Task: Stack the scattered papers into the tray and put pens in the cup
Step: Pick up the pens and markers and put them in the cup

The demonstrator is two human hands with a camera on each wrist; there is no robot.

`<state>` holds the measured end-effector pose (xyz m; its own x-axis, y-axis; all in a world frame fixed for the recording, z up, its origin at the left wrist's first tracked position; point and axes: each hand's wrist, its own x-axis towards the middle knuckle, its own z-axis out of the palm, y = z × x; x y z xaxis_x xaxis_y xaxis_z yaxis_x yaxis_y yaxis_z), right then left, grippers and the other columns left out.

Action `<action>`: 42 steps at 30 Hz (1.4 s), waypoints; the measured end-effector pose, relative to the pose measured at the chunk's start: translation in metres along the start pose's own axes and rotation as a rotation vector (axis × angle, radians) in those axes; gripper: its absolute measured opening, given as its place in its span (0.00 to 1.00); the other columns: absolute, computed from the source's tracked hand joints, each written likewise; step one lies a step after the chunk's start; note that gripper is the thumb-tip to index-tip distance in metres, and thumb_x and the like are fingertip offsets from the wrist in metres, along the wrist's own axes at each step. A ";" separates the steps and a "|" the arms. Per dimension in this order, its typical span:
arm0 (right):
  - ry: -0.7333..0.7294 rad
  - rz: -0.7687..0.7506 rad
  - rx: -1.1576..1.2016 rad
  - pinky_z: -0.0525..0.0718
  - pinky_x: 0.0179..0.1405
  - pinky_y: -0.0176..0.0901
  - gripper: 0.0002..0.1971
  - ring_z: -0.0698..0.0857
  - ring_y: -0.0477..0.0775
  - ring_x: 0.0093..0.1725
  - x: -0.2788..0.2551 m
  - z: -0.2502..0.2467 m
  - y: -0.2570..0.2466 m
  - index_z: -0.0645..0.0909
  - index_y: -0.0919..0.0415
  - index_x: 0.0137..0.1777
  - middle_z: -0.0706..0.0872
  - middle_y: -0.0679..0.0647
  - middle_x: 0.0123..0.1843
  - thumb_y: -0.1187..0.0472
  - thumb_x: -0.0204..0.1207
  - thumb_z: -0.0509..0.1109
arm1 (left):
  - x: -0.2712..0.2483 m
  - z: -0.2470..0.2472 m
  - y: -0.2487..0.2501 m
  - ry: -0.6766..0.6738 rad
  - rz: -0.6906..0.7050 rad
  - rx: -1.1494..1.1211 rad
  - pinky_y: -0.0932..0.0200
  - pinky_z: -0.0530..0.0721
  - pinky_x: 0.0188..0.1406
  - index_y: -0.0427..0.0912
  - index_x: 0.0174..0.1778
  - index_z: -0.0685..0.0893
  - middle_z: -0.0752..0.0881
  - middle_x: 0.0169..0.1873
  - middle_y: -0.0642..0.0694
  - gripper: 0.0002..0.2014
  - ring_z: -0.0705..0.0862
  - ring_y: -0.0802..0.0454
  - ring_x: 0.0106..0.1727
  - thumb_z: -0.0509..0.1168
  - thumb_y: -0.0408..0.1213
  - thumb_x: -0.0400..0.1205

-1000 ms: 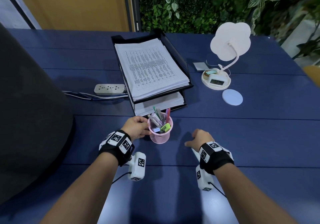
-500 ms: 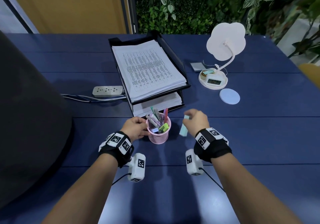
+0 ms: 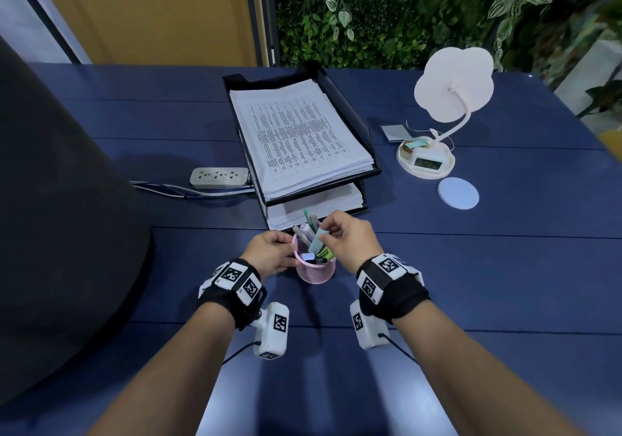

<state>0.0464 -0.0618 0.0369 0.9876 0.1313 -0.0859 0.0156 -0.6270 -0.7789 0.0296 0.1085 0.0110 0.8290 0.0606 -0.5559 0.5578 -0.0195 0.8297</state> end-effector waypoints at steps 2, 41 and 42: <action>-0.030 0.006 -0.048 0.85 0.49 0.42 0.03 0.86 0.49 0.43 0.001 0.003 0.002 0.83 0.53 0.44 0.85 0.47 0.39 0.61 0.73 0.74 | 0.001 -0.001 -0.001 0.000 0.001 -0.012 0.62 0.76 0.34 0.44 0.41 0.79 0.88 0.26 0.49 0.05 0.87 0.56 0.24 0.66 0.31 0.82; 0.382 0.722 0.066 0.81 0.52 0.45 0.15 0.84 0.62 0.59 0.072 -0.070 0.086 0.77 0.68 0.60 0.84 0.61 0.59 0.60 0.76 0.68 | 0.042 0.051 -0.040 -0.208 0.154 1.478 0.36 0.35 0.77 0.49 0.82 0.31 0.27 0.80 0.43 0.67 0.29 0.41 0.81 0.75 0.64 0.63; 0.386 0.734 0.101 0.80 0.52 0.42 0.16 0.83 0.62 0.61 0.078 -0.073 0.088 0.75 0.68 0.62 0.83 0.61 0.61 0.62 0.77 0.67 | 0.043 0.051 -0.041 -0.236 0.174 1.480 0.37 0.35 0.78 0.48 0.82 0.31 0.27 0.80 0.43 0.66 0.29 0.42 0.81 0.75 0.63 0.64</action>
<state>0.1358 -0.1629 0.0065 0.7256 -0.5679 -0.3886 -0.6488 -0.3765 -0.6613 0.0445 0.0606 -0.0494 0.7941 -0.2028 -0.5730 -0.1293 -0.9775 0.1667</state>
